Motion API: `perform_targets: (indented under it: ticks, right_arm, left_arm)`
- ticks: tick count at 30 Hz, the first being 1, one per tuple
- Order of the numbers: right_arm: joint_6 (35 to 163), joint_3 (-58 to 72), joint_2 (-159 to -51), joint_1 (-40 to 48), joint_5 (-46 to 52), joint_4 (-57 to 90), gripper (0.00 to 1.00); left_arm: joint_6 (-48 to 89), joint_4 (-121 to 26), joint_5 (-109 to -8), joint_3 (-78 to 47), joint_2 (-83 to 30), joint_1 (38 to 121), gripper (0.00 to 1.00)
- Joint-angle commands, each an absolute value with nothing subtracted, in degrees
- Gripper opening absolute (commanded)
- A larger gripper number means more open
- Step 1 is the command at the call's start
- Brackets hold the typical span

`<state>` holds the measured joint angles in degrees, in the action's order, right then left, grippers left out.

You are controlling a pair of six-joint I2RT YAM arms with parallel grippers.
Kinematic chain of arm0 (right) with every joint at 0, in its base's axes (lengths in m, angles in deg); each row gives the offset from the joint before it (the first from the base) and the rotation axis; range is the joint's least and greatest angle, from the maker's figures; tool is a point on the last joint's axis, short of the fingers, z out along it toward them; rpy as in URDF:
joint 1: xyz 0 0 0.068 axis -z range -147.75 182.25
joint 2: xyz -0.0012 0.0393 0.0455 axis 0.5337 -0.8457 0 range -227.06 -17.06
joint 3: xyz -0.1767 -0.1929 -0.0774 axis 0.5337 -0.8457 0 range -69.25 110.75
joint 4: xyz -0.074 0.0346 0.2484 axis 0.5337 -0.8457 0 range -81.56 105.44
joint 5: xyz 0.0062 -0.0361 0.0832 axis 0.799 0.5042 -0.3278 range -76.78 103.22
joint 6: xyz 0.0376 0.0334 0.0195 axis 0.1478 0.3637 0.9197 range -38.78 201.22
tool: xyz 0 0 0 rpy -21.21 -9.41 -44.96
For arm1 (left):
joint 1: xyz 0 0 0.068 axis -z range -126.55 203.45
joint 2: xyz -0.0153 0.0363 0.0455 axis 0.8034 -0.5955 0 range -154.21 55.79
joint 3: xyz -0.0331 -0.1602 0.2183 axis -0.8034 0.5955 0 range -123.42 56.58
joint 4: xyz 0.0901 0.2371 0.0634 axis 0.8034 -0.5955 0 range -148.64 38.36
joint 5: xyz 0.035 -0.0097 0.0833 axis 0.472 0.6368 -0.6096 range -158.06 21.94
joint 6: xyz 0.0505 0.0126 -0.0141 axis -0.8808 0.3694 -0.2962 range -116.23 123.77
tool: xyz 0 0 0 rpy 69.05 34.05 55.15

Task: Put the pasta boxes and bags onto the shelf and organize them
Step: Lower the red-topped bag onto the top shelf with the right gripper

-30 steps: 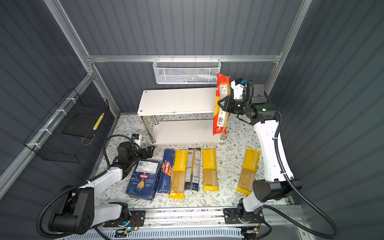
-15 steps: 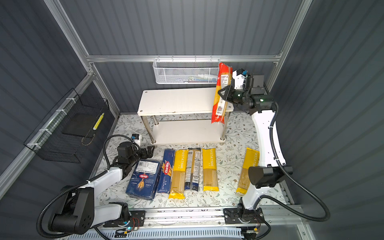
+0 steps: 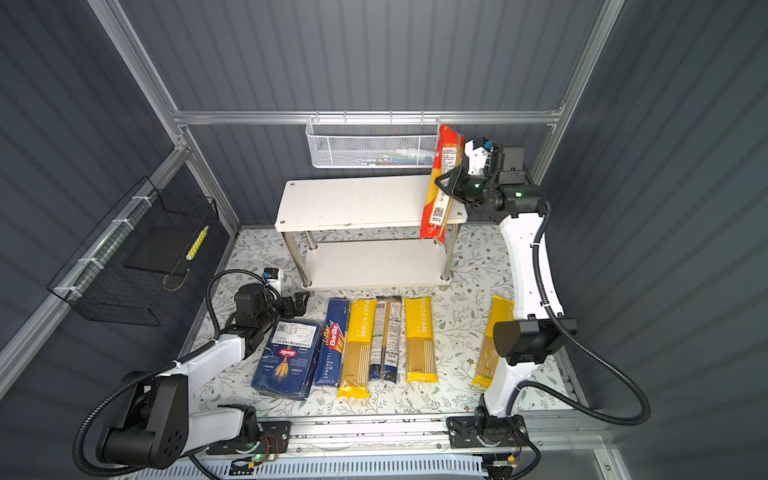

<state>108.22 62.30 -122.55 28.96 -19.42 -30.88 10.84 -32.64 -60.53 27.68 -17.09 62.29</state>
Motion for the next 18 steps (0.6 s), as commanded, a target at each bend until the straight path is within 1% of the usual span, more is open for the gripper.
perform_targets:
  ticks: [1,6,7,9,10,14,18]
  right_arm:
    - [107.0,64.8,-122.9,29.3,-19.0,-25.4,0.19]
    - [106.8,64.6,-123.3,29.5,-17.9,-25.5,0.27]
    - [107.0,64.6,-123.5,29.7,-18.0,-25.4,0.31]
    - [107.4,64.4,-123.6,30.0,-17.8,-25.3,0.34]
    - [107.6,64.1,-123.6,30.0,-17.5,-25.2,0.38]
    - [108.7,62.6,-123.3,30.1,-16.7,-23.9,0.43]
    - [109.7,61.8,-123.3,30.1,-16.2,-23.0,0.43]
  left_arm:
    - [10.3,-33.0,-60.8,26.8,-16.9,62.7,1.0]
    - [10.3,-33.1,-60.9,26.7,-17.1,62.7,1.0]
    - [10.3,-33.1,-60.9,26.7,-17.1,62.7,0.99]
    - [10.3,-33.0,-60.9,26.8,-16.9,62.7,0.99]
    - [10.3,-32.9,-61.0,27.0,-16.8,62.7,1.0]
    - [10.4,-32.8,-61.1,27.1,-16.5,62.7,1.0]
    - [10.4,-32.8,-61.0,27.0,-16.6,62.7,0.99]
